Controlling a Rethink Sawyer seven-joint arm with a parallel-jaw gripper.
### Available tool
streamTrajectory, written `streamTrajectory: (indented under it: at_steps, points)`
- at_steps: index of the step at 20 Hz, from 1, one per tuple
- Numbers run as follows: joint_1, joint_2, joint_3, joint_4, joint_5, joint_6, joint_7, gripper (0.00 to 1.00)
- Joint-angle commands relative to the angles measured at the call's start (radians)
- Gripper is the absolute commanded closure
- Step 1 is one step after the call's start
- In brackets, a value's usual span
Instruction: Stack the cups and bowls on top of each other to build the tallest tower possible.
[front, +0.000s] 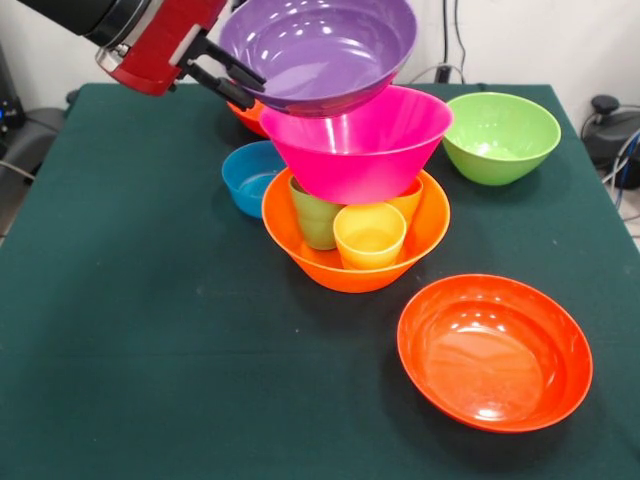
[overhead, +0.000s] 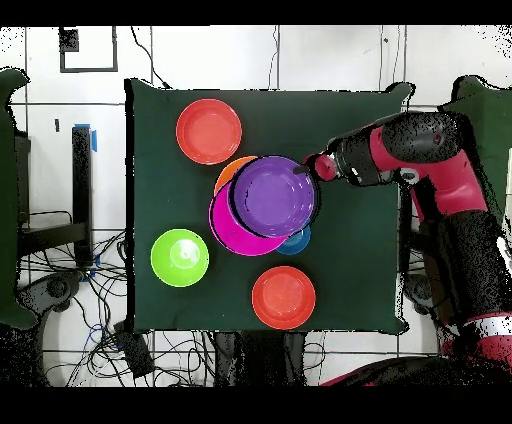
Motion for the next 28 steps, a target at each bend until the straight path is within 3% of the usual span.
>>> streamTrajectory:
  at_steps: [1, 16, 28]
  points:
    - [0.028, -0.009, 0.023, 0.093, 0.035, -0.102, 0.153, 1.0]
    - [0.043, -0.022, 0.023, 0.124, 0.071, -0.159, 0.174, 1.0]
    - [0.024, -0.02, 0.051, 0.167, 0.087, -0.266, 0.139, 1.0]
